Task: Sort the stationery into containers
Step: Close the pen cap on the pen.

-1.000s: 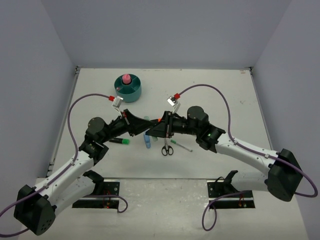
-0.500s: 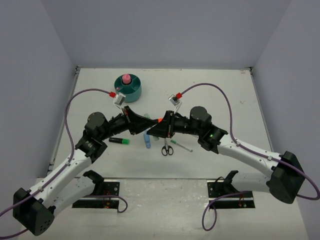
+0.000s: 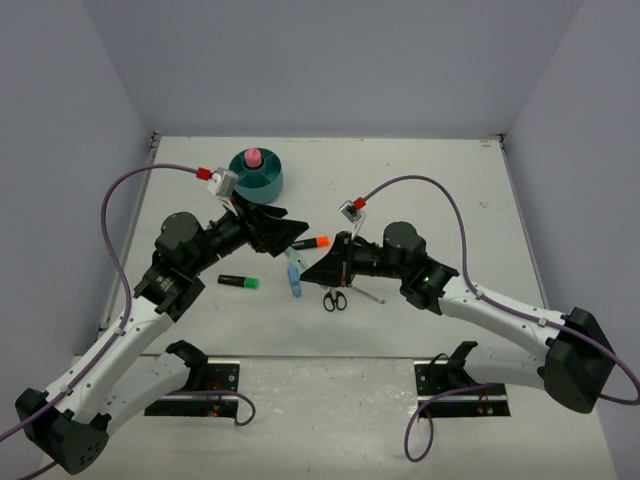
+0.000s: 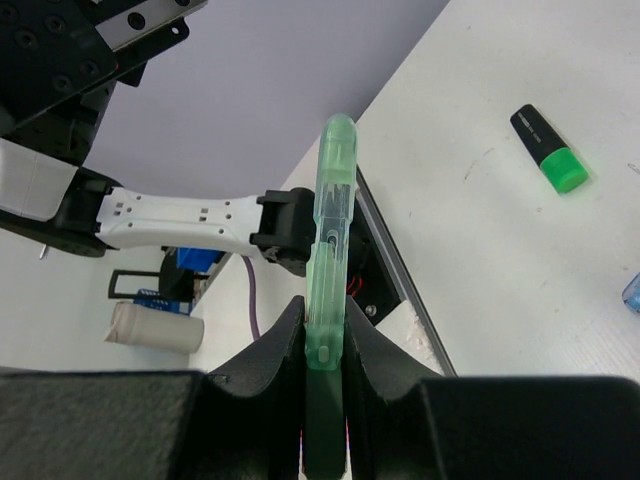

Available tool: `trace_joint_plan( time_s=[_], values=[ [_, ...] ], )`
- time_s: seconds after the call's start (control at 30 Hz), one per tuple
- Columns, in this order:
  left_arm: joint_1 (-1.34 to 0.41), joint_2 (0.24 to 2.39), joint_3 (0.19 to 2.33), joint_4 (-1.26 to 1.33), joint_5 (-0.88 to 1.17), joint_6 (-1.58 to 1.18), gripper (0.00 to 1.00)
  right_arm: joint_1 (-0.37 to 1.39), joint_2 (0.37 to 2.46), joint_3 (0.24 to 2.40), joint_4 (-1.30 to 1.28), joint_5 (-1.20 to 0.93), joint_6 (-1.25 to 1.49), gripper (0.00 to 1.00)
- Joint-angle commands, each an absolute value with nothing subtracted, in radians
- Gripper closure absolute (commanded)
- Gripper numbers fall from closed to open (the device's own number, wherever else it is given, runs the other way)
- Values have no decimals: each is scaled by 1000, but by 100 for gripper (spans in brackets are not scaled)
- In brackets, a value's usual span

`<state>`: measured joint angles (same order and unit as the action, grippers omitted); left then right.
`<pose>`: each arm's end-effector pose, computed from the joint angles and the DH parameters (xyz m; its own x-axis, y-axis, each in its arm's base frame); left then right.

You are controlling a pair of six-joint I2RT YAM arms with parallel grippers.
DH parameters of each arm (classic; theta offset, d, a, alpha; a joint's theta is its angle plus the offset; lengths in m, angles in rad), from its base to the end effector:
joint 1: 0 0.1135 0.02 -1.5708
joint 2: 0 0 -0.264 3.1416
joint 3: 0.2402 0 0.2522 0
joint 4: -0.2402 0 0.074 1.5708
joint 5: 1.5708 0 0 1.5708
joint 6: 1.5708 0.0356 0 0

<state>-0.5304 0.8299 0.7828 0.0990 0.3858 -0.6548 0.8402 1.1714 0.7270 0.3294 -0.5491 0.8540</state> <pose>0.1624 -0.1108 0.3622 -0.4474 -0.3917 -0.8040 0.6561 0.4671 -0.5927 0.1650 0.2120 0.2936 -0.7901 0.0819 -0.6075 -0.5869 0.1847 0.7883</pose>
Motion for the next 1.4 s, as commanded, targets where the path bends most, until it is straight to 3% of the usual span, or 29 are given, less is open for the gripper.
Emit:
trace_joint_plan(
  time_s=[0.0, 0.17, 0.37, 0.43, 0.5, 0.53, 0.63, 0.67, 1.13, 1.37],
  values=[
    [-526, 797, 820, 43, 346, -579, 5, 841, 1112, 712, 371, -564, 794, 100],
    [-525, 772, 732, 139, 535, -570, 22, 841, 1022, 669, 402, -578, 753, 100],
    [-526, 812, 631, 397, 741, -703, 28, 840, 976, 667, 385, -584, 736, 100],
    [-526, 833, 609, 466, 761, -748, 37, 841, 965, 670, 386, -580, 734, 100],
    [-526, 851, 591, 558, 794, -790, 51, 839, 960, 679, 388, -577, 732, 100],
    [-526, 859, 582, 566, 803, -813, 53, 840, 962, 681, 388, -575, 732, 100],
    [-527, 897, 561, 699, 833, -896, 92, 840, 983, 713, 393, -580, 731, 100],
    [-530, 906, 558, 717, 842, -907, 100, 841, 993, 721, 396, -581, 732, 100],
    [-552, 916, 474, 700, 817, -904, 100, 840, 1068, 862, 429, -577, 726, 100],
    [-552, 879, 492, 561, 710, -854, 100, 842, 1048, 790, 491, -610, 729, 100]
  ],
)
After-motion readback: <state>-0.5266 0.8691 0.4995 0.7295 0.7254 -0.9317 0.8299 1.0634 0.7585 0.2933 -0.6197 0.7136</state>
